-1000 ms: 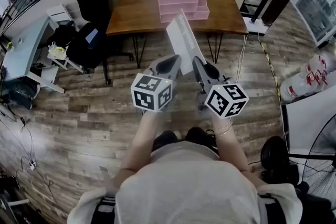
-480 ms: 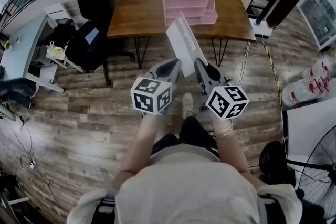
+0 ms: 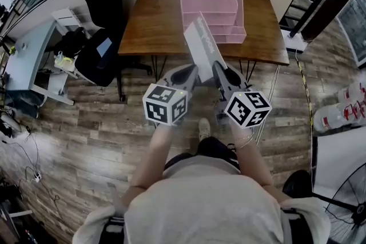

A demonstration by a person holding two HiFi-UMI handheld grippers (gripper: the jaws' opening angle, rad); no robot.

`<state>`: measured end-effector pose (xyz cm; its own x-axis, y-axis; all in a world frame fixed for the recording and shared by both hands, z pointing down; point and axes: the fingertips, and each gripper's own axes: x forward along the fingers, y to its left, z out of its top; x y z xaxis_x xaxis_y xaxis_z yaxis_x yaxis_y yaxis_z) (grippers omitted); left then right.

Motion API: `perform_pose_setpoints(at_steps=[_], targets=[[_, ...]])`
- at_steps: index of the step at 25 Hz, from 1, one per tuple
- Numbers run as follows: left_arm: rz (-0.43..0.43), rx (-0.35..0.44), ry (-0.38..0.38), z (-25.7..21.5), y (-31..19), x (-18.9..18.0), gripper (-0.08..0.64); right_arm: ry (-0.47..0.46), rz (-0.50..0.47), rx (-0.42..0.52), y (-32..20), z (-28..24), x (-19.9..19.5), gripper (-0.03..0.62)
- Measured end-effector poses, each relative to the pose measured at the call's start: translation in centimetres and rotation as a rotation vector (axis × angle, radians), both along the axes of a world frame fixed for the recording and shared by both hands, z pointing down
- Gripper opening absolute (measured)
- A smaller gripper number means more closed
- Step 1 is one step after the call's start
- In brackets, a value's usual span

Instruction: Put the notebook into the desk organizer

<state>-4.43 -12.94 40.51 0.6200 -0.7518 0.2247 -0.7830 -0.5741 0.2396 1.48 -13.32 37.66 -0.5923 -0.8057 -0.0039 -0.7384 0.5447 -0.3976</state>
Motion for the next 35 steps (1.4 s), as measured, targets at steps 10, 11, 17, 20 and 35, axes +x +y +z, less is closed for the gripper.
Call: perform_pose_setpoints(at_steps=[10,11,17,20,35], targets=[[-0.060,0.054,0.002,-2.5,-11.1,1.2,0.012,-0.037,-0.046,0.081,-11.1,-3.9,1.8,0.020],[-0.066,0.059,0.003,-2.6,-11.9,1.3,0.014,-0.040,-0.050,0.087,-12.0,-4.1,1.9,0.020],[-0.100,0.052,0.015,-2.3,-15.4,2.1,0.014,-0.051,-0.065,0.088,-16.0,-4.3,3.2,0.020],[-0.111,0.043,0.010,-1.9,-16.6,2.2,0.014,-0.070,-0.062,0.079,-17.7,-4.1,4.1,0.020],[-0.066,0.023,0.020,-1.8,-21.1,1.7,0.012,-0.133,-0.018,0.036,-22.1,-3.1,3.8,0.020]])
